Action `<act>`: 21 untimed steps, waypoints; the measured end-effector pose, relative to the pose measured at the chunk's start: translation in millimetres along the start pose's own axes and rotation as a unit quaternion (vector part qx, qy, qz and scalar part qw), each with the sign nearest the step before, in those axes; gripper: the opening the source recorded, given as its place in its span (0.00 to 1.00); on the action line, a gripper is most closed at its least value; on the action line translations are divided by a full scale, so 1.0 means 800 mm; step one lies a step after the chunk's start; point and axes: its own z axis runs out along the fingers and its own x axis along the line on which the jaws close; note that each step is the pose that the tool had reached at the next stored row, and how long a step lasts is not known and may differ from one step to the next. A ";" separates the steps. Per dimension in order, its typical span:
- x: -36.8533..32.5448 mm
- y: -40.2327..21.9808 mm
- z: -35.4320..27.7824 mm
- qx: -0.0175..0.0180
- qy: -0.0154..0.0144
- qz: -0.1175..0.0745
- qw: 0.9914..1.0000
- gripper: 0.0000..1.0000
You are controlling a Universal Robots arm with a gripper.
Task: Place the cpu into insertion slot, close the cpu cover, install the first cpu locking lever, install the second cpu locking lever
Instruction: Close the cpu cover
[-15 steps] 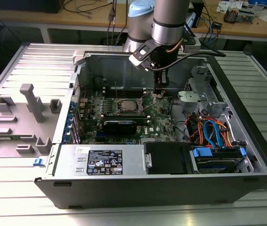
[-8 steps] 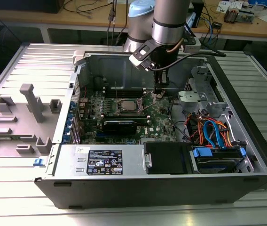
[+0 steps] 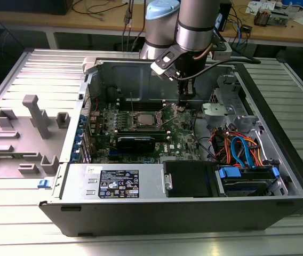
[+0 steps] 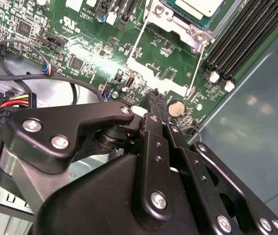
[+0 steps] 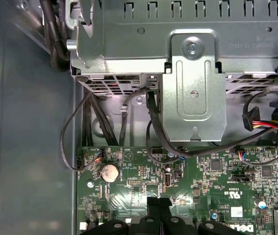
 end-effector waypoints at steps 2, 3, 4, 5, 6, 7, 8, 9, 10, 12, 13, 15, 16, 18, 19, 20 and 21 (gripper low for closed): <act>0.0000 0.0001 0.0000 0.000 0.000 0.000 1.000 0.11; 0.0000 0.0001 0.0000 0.000 0.000 0.000 1.000 0.11; 0.0000 0.0002 0.0000 0.000 0.000 0.000 1.000 0.11; 0.0000 0.0002 0.0000 0.000 0.000 0.000 1.000 0.11; 0.0000 0.0002 0.0000 0.000 0.000 0.000 1.000 0.11; 0.0000 0.0003 0.0000 0.000 0.000 0.000 1.000 0.11; 0.0000 0.0003 0.0000 0.000 0.000 0.000 1.000 0.11; 0.0000 0.0003 0.0000 0.000 0.000 0.000 1.000 0.11; 0.0000 0.0004 0.0000 0.000 0.000 0.000 1.000 0.11; 0.0000 0.0005 0.0001 0.000 0.000 0.000 1.000 0.11; -0.0001 0.0008 0.0002 0.000 0.000 0.000 1.000 0.11; 0.0000 0.0044 0.0011 0.000 0.000 0.000 1.000 0.11; 0.0001 0.0066 0.0015 0.000 0.000 0.000 1.000 0.11; 0.0001 0.0080 0.0023 0.000 0.000 0.000 1.000 0.11; 0.0002 0.0085 0.0029 0.000 0.000 0.000 1.000 0.11; 0.0002 0.0085 0.0037 0.000 0.000 0.000 1.000 0.11; 0.0001 0.0085 0.0052 0.000 0.000 0.000 1.000 0.11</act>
